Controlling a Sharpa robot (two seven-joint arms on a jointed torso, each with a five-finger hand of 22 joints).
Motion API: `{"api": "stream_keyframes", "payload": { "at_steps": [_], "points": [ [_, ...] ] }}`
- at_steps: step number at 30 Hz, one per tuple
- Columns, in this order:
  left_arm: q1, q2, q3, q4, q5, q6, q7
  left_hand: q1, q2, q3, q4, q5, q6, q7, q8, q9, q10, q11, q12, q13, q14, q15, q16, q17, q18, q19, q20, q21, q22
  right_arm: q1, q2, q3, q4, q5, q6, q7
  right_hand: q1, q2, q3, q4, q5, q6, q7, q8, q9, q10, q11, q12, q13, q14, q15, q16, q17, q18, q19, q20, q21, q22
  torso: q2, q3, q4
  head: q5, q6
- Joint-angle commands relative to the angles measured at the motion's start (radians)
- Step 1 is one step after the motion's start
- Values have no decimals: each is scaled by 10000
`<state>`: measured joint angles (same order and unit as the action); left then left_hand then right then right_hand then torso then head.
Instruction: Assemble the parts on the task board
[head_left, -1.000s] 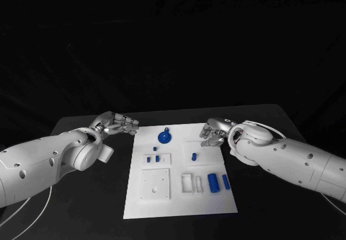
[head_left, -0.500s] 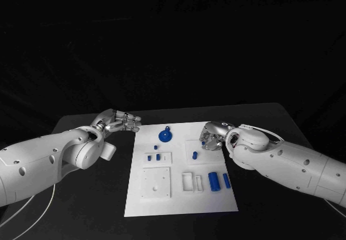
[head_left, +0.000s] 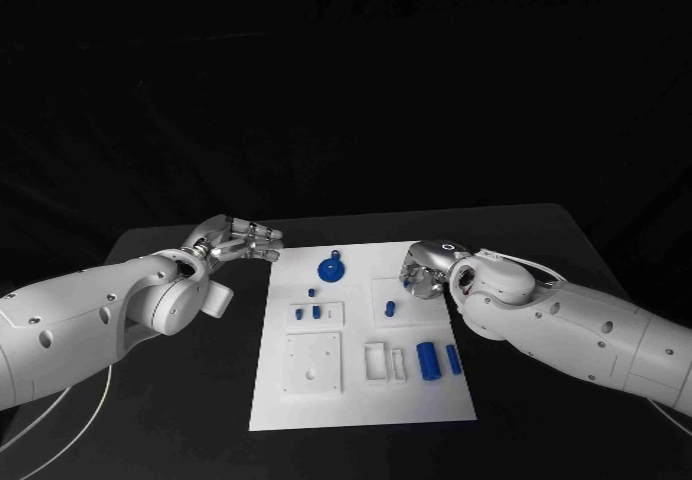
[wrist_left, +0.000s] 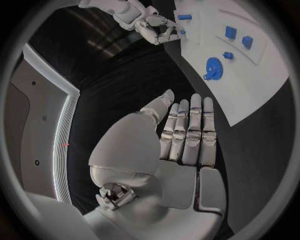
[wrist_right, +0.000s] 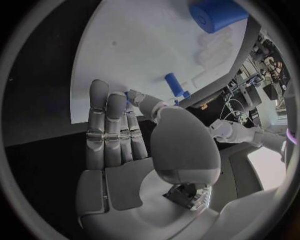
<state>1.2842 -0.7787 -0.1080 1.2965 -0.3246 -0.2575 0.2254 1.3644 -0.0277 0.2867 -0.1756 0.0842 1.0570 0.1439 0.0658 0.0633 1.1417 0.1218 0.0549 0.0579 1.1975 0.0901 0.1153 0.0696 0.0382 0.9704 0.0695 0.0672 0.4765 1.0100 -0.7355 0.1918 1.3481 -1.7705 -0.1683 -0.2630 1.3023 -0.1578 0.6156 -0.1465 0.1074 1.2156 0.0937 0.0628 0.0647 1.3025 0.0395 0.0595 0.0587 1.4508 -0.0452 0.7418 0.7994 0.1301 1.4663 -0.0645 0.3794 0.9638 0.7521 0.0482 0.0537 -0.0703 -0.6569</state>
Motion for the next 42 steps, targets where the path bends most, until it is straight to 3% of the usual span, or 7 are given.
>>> {"api": "stream_keyframes", "payload": {
  "at_steps": [1,4,17,28,33,37,42],
  "points": [
    [15,21,11,-3,88,-22,114,-12,16,-44,7,47,-86,-11,-6,1,-56,-2,38,10,84,6,-26,10,-78,82,16,44,-125,-94,29,-101,-30,-201,345,-72,15,169,-218,-41,-105,164,-56,2,15,165,-62,18,37,52,-69,66,-61,-13,234,-86,84,106,-2,-4,10,-19,-29],
    [15,26,11,-24,88,-6,105,-12,16,-44,7,47,-86,-11,-6,1,-56,-2,38,10,84,6,-26,10,-78,82,16,44,-125,-111,45,-136,-34,-229,403,-84,-30,297,-418,-210,-108,182,-63,1,15,182,-74,17,37,13,-81,232,-307,-59,178,-117,117,336,-2,-4,16,-23,-42],
    [15,34,11,-66,88,19,56,9,3,-41,-19,62,-106,-5,-5,1,-68,2,38,11,75,7,-30,8,-79,91,16,47,-187,-147,68,-207,-36,-394,518,-208,-120,350,-553,-239,-138,305,-98,6,20,251,-109,17,37,-40,-105,378,-555,-75,205,-134,15,484,-7,-8,-7,-48,-58],
    [15,80,11,-82,86,21,27,36,8,-23,-52,86,-115,2,-4,2,-76,7,38,10,72,7,-35,7,-80,90,12,56,-207,-149,147,-228,-43,-688,171,-578,-286,305,-320,-242,753,637,-188,20,40,581,-203,1,45,-50,-212,465,-650,-79,259,-230,9,639,-1,-16,11,-86,-42],
    [15,119,11,-99,85,21,22,47,14,-13,-69,105,-118,4,-4,2,-78,8,38,10,77,3,-34,8,-79,90,7,63,-208,-148,145,-227,13,-713,72,-671,-395,282,-174,-331,850,732,-212,10,31,666,-227,-1,42,-41,-243,492,-717,-101,281,-271,13,729,-1,-21,41,-59,-46],
    [15,140,11,-116,86,32,26,52,17,-6,-88,114,-121,6,-3,2,-85,11,37,10,80,2,-35,7,-80,90,4,73,-201,-146,92,-139,86,-620,48,-696,-422,283,-126,-358,842,747,-217,12,32,685,-232,2,43,-44,-246,507,-744,-105,279,-274,1,765,6,-22,53,-37,-53],
    [15,155,12,-147,86,32,39,51,14,0,-112,129,-136,14,-6,1,-100,16,37,10,72,6,-42,5,-80,84,1,79,-192,-117,27,124,154,-382,59,-687,-430,291,-107,-363,808,752,-217,10,31,688,-232,0,41,-47,-248,512,-760,-106,284,-276,-3,785,1,-31,9,4,-50]
  ]
}}
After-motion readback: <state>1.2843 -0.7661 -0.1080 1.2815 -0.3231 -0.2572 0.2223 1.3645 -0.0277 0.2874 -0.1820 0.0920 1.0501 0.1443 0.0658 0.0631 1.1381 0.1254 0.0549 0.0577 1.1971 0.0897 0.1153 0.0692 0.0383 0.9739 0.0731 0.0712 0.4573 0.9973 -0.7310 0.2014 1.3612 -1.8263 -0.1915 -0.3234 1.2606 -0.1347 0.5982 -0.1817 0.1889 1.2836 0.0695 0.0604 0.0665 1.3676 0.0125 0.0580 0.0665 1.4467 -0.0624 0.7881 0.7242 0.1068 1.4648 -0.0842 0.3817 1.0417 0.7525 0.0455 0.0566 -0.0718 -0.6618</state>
